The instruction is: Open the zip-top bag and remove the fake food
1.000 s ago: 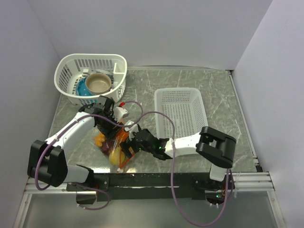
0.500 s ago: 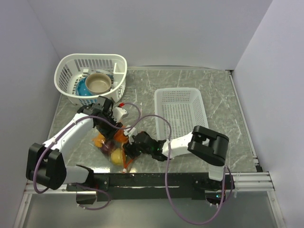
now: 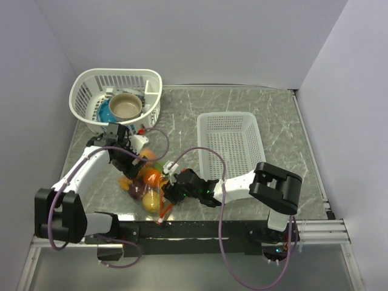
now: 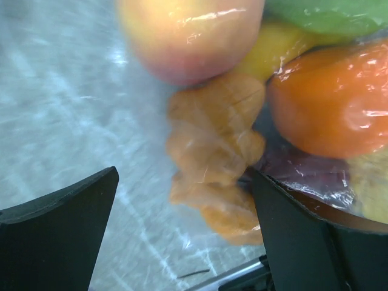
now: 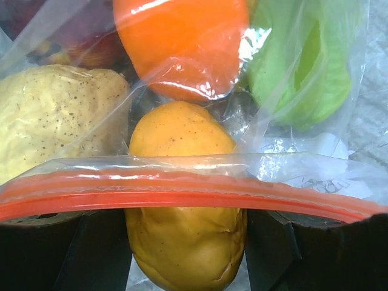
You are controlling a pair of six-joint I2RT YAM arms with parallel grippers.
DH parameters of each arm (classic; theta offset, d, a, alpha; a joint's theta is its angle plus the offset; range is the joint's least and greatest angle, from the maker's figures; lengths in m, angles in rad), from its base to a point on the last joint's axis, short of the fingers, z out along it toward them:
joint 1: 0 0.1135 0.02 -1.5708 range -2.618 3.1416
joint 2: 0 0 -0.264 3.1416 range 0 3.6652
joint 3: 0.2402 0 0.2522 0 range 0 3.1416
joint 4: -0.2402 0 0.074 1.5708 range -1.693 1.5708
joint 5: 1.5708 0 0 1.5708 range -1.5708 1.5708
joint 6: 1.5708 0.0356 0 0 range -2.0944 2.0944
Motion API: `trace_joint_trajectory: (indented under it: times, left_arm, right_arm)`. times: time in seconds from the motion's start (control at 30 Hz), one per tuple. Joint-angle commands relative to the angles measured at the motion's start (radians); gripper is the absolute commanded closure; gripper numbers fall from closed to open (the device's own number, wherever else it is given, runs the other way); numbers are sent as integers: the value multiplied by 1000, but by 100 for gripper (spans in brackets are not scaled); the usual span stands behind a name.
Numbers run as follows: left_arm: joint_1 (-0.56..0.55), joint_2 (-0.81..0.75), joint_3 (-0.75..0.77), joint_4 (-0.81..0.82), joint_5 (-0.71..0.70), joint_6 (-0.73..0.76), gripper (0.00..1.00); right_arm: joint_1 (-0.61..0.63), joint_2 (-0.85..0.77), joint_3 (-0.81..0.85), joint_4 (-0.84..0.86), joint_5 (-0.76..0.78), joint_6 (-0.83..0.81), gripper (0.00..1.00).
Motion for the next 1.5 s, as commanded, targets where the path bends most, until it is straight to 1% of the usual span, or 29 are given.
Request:
trace_joint_trajectory:
  times: [0.0,0.1,0.17,0.2,0.23,0.3,0.33,0.47,0.5,0.53,0.6,0.63,0.67,0.7,0.77,0.83,0.87,0.9,0.97,1.0,1.03,1.17,1.27,1.33,1.37,1.43,1.47]
  left_arm:
    - [9,76,-87,118,52,36,1]
    - [9,158,-76,133,92,24,2]
    - [9,198,-69,136,115,26,10]
    - [9,206,-67,140,118,29,17]
    - [9,212,-66,137,124,30,41]
    - [9,224,-53,124,121,24,82]
    - [9,224,-50,115,119,21,99]
    - [9,171,5,52,133,18,99]
    - [9,157,25,25,144,19,97]
    - [9,144,66,-24,155,16,89]
    - [9,112,103,-72,190,15,73]
    - [9,103,129,-113,205,18,64]
    - [9,91,135,-129,225,19,59]
    - [9,87,140,-141,234,19,50]
    - [9,89,131,-172,245,27,45]
    - [9,91,96,-172,233,36,48]
    - [9,87,83,-163,222,36,52]
    - [9,84,71,-157,203,39,65]
    - [9,71,48,-135,175,32,82]
    - [10,65,39,-124,144,26,96]
    - [10,51,37,-114,130,23,99]
    - [9,44,28,-71,63,13,99]
    - [10,57,49,-78,73,12,99]
    - [10,70,85,-104,105,10,94]
    - [10,75,98,-113,115,9,89]
    - [10,83,137,-138,142,3,82]
    - [10,86,148,-144,150,-2,76]
  right_arm:
    - [-5,-35,-13,6,-13,11,54]
    - [-5,-43,-15,-1,-18,13,55]
    - [-5,-58,-21,0,-16,14,55]
    - [-5,-64,-25,-2,-21,14,56]
    - [-5,-77,-27,-2,-21,13,56]
    - [-5,-89,-33,-6,-24,11,58]
    - [-5,-100,-33,-5,-25,11,59]
    - [-5,-117,-27,-23,-31,8,59]
    - [-2,-120,-27,-23,-33,9,59]
    - [-5,-121,-25,-23,-31,6,57]
    - [-5,-121,-19,-32,-30,5,56]
    - [-5,-120,-18,-34,-33,3,53]
    - [-7,-118,-10,-38,-33,5,53]
    - [-5,-115,-9,-40,-33,6,52]
    - [-5,-109,-4,-37,-39,6,50]
    - [-5,-106,-1,-35,-47,13,50]
    - [-5,-107,-1,-34,-47,11,50]
    - [-7,-112,1,-38,-47,11,50]
    - [-5,-141,4,-69,-47,6,52]
    - [-5,-156,2,-83,-47,6,54]
    - [-7,-176,-8,-93,-56,2,55]
    - [-7,-306,-44,-181,-129,-20,57]
    - [-7,-380,-73,-230,-159,-26,57]
    - [-5,-408,-85,-265,-174,-24,57]
    - [-5,-431,-85,-282,-174,-23,58]
    - [-7,-465,-94,-320,-157,-24,63]
    - [-9,-507,-97,-336,-142,-23,63]
